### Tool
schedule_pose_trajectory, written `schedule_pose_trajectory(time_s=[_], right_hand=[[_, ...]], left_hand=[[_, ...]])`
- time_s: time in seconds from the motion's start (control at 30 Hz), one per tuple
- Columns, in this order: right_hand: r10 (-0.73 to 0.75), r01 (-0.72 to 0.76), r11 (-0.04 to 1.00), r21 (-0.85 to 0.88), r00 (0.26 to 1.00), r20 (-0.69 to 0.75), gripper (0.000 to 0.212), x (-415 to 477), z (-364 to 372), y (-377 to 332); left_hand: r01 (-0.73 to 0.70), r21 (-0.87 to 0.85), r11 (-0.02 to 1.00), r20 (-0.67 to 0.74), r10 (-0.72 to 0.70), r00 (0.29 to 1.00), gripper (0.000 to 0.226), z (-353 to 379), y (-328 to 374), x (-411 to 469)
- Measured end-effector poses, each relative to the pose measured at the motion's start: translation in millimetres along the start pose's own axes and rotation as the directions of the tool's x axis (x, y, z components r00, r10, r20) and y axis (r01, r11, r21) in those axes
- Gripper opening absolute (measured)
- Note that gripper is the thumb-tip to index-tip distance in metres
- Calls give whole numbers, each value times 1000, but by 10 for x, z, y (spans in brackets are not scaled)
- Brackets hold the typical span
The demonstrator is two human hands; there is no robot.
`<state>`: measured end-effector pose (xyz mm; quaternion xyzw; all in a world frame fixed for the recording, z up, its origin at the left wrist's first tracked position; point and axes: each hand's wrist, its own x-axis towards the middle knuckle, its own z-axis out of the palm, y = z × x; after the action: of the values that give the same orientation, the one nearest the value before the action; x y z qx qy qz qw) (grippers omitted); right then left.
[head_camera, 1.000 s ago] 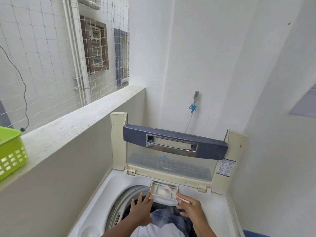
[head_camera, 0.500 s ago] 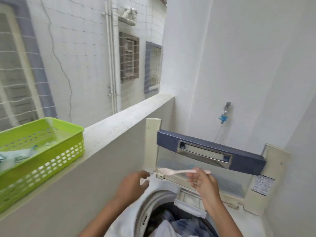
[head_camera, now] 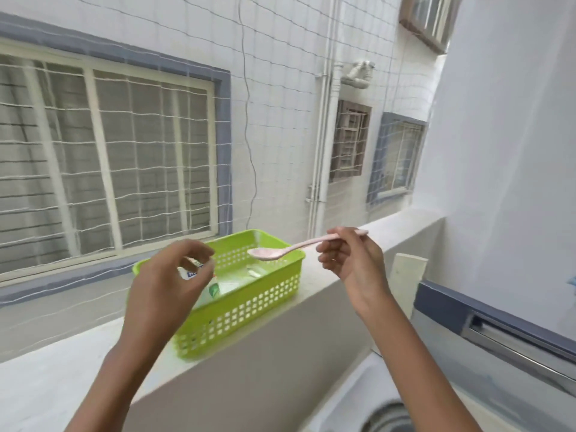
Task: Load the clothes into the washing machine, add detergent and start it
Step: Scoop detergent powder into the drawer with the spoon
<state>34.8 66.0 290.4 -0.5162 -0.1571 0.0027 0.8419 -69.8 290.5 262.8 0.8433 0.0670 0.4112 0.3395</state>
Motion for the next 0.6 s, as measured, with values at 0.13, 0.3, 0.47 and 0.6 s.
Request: schedule_pose_trajectory(time_s=[0.13, 0.3, 0.47, 0.6], right_hand=[[-1, 7, 998, -61, 996, 88, 18, 42, 306, 70], [-1, 9, 997, -83, 995, 95, 20, 70, 451, 146], [16, -6, 997, -79, 992, 128, 20, 92, 544, 211], [37, -25, 996, -90, 990, 137, 19, 99, 612, 284]], left_hand=[[58, 29, 998, 144, -62, 988, 15, -84, -179, 10], [144, 169, 975, 12, -148, 989, 7, -292, -468, 372], [209, 363, 908, 240, -308, 921, 10, -393, -677, 548], [84, 656, 750, 276, -342, 898, 23, -326, -565, 546]])
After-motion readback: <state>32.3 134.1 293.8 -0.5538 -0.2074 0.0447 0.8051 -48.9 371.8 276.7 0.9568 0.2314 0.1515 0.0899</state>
